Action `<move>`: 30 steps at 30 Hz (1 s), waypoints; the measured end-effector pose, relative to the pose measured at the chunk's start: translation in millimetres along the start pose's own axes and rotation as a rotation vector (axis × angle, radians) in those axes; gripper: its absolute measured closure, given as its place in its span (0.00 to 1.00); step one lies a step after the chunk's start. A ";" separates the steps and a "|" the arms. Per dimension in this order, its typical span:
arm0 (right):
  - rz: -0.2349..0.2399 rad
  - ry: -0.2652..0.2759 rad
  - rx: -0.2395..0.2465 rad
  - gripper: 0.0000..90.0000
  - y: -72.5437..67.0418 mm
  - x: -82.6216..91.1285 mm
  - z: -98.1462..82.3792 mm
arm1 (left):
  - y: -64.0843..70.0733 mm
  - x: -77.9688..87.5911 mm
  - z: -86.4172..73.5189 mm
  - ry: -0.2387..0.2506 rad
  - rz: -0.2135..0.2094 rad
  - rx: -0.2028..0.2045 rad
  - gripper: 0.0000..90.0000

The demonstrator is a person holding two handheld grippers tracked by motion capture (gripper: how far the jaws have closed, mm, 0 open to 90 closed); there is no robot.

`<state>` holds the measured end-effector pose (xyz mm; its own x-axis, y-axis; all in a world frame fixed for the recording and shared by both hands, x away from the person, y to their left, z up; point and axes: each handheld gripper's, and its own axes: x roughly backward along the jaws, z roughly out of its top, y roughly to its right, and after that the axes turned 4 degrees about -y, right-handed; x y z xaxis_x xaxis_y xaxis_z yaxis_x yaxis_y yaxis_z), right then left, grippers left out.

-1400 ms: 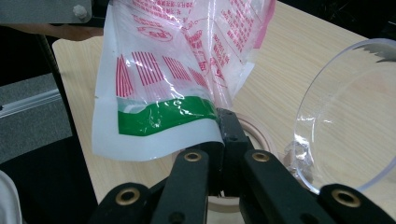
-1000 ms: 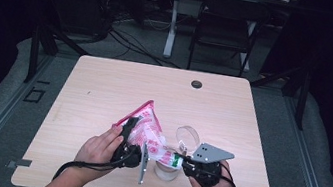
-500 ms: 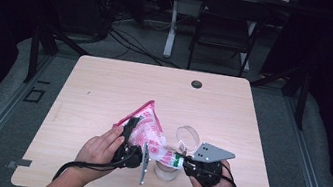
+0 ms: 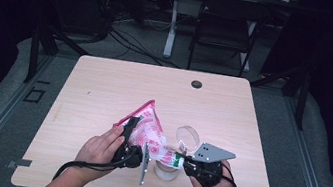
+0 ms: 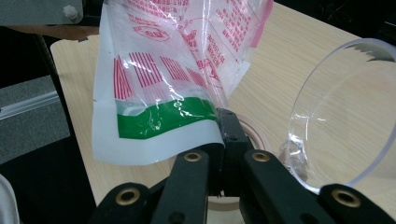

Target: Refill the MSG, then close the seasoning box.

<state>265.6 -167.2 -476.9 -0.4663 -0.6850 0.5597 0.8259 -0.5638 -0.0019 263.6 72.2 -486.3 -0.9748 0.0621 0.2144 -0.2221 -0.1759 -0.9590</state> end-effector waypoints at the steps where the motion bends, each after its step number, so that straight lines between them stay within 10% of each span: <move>1: 0.000 0.000 -0.001 1.00 0.1 0.2 -0.1 | 0.0 0.1 0.2 0.000 0.000 0.000 0.68; 30: -0.005 0.006 0.001 1.00 0.0 1.6 0.5 | -2.4 1.2 1.6 0.008 0.013 -0.015 0.68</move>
<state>264.9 -168.1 -475.6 -0.4720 -0.6853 0.5546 0.8241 -0.5664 0.0016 263.0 71.1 -483.5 -0.9775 0.0673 0.2001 -0.2086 -0.1622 -0.9645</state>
